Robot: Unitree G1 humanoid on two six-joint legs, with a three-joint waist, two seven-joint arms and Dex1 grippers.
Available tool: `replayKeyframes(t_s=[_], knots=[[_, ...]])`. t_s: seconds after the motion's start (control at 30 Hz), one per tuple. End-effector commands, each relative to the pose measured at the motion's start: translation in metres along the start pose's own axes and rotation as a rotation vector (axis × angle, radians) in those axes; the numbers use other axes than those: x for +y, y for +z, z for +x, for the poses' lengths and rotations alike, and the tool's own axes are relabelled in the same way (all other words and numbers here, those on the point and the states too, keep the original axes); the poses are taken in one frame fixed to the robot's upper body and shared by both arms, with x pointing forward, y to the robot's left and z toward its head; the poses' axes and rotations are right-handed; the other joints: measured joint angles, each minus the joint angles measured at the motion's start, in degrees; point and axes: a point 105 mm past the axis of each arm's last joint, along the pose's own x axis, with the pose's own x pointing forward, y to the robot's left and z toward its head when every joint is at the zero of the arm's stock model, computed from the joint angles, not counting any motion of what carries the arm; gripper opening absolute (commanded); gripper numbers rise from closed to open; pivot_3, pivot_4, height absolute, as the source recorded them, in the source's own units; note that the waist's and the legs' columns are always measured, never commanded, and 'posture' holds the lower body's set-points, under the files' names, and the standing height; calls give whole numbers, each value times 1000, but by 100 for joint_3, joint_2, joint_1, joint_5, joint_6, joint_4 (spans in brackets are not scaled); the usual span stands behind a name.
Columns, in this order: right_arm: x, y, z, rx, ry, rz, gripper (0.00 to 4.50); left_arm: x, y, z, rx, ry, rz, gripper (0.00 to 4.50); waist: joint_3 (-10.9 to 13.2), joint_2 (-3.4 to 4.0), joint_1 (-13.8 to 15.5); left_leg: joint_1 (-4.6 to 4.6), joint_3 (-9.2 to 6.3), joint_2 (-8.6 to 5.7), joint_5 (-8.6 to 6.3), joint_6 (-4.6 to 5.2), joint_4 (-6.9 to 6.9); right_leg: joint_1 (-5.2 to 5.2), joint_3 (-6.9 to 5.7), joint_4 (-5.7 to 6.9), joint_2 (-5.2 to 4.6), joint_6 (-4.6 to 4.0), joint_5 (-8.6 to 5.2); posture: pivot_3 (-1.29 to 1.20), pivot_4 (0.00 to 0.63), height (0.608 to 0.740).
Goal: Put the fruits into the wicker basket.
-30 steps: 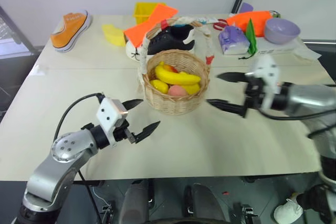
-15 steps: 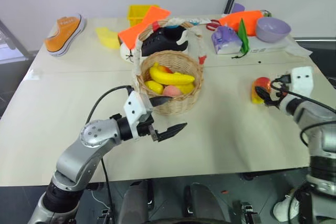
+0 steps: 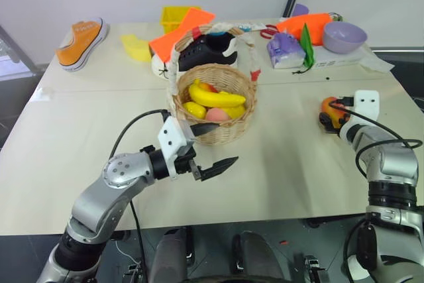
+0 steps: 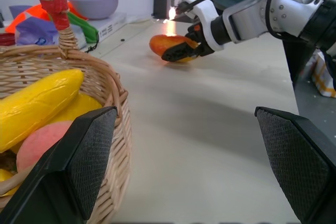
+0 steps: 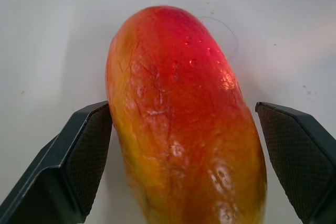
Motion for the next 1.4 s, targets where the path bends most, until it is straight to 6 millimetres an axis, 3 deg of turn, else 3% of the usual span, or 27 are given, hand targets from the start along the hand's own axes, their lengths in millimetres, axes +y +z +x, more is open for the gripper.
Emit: replayKeyframes(t_s=[0.03,0.1,0.2,0.3,0.4,0.47,0.5,0.67,0.77,0.87,0.9,0.93,1.0,1.13,1.27,1.3,1.4], knots=[[5,25,-4,-99,20,-28,3136,-1,10,-3,-32,2,33,4500,0,0,2,0,0,0,0,0,0,0,0,0,0,0,0,0,150,733],[5,33,-8,-126,28,-81,2430,-1,10,-3,-30,4,34,4500,0,0,-1,0,0,0,0,0,0,0,0,0,0,0,0,0,150,733],[18,60,-24,-239,126,-235,2411,5,5,-9,-7,31,37,4500,5,9,2,-1,0,0,0,0,0,-2,0,0,0,0,0,0,150,733],[84,93,-79,-412,584,-402,2411,21,-2,-26,39,105,46,4500,12,20,0,-2,0,1,0,0,-4,-7,1,-1,-1,2,-2,0,150,733],[132,90,-146,-450,1015,-490,2411,37,-8,-42,79,164,63,4500,12,17,-15,6,-4,11,-1,-1,-15,-5,0,0,7,4,-3,0,150,733],[155,86,-171,-438,1181,-518,2411,45,-9,-51,98,191,82,4500,12,13,-9,10,-12,20,-2,-2,-15,4,-7,-3,11,3,-4,0,150,733],[166,87,-174,-447,1212,-525,2411,49,-8,-55,103,206,91,4500,11,10,-10,10,-12,21,-3,-3,-14,4,-7,-4,7,1,-4,0,150,733],[217,104,-144,-509,1083,-545,2411,57,-2,-63,98,239,117,4500,10,8,-27,7,-6,18,-12,-18,-2,-11,2,-14,-14,-42,-3,0,150,733],[242,111,-116,-491,981,-529,2411,53,-1,-63,94,239,117,4500,10,7,-23,-1,-7,14,-9,-17,-8,-28,1,-15,-25,-43,-3,0,150,733],[259,106,-91,-482,918,-582,2411,50,-1,-60,88,244,115,4500,9,6,-11,-25,-5,8,1,-7,-9,-30,-4,-8,-30,-35,1,0,150,733],[262,105,-87,-486,908,-595,2411,50,-1,-59,84,249,116,4500,10,6,-6,-28,-5,5,1,-7,-9,-30,-9,-8,-29,-24,7,0,150,733],[263,105,-85,-489,907,-598,3546,50,0,-59,80,255,116,4500,10,6,-3,-34,-5,1,2,-6,-8,-32,-11,-9,-29,-21,9,0,150,733],[265,108,-89,-514,924,-588,4426,50,2,-59,74,262,116,4500,10,6,-9,-59,-3,-1,5,-9,-3,-54,-13,-4,-24,-17,10,0,150,733],[251,128,-116,-675,960,-578,4474,49,2,-59,73,270,112,4500,10,6,-1,-92,4,1,17,-24,6,-96,-13,18,-14,-3,17,0,150,733],[217,127,-149,-696,1112,-540,4474,47,3,-59,71,273,106,4500,9,5,15,-90,1,3,4,-3,7,-90,-14,17,-8,-2,16,0,150,733],[207,127,-150,-672,1115,-516,4474,47,3,-60,70,272,105,4500,9,5,6,-89,1,3,3,-2,8,-89,-13,17,-8,-2,16,0,150,733],[169,131,-127,-592,956,-408,4474,46,6,-56,44,264,95,4500,9,4,-3,-82,2,5,8,2,11,-84,-13,18,-9,0,17,0,150,733]])
